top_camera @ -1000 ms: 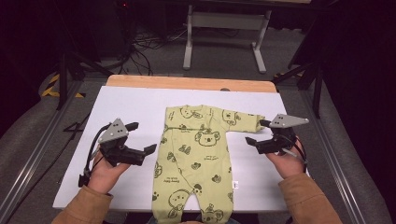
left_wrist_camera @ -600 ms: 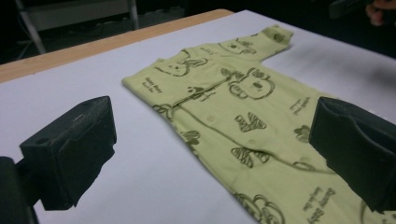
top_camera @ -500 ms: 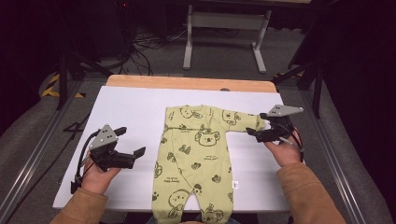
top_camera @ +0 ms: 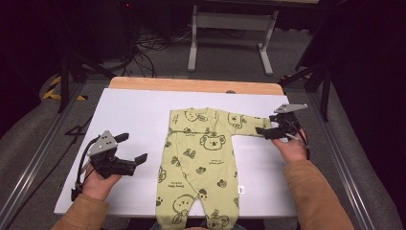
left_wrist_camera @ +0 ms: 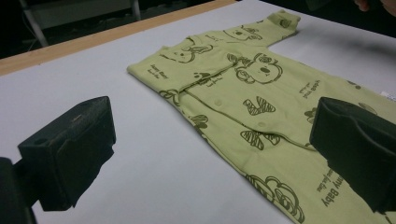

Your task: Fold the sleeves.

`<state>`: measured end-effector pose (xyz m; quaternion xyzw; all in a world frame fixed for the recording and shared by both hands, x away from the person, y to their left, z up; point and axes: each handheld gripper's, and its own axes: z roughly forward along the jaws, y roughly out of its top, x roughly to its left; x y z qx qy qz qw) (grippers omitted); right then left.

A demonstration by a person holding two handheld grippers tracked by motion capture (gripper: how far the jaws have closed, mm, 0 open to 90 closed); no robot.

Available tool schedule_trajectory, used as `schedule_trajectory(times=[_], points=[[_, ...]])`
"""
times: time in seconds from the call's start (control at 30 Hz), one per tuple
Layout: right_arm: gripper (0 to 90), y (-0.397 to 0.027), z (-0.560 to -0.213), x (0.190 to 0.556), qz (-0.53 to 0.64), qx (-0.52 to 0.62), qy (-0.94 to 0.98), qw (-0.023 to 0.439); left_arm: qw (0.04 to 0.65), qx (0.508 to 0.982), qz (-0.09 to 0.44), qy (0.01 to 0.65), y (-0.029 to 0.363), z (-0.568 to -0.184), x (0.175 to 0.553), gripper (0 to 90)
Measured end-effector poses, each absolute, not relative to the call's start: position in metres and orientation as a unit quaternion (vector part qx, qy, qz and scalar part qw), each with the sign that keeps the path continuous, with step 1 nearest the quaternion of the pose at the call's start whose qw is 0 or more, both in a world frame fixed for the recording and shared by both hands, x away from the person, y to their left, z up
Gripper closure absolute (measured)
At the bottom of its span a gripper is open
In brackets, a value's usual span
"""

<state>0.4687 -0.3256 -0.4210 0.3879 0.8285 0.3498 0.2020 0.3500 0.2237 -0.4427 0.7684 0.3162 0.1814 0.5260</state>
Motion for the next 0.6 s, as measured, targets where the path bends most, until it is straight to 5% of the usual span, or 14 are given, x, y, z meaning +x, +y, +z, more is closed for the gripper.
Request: schedule_trajectory(times=[0.6], points=[[6.4, -0.339, -0.447, 0.492, 0.302, 0.445, 0.824, 0.177, 0.527, 0.766, 0.177, 0.322, 0.225, -0.443, 0.350, 1.3]])
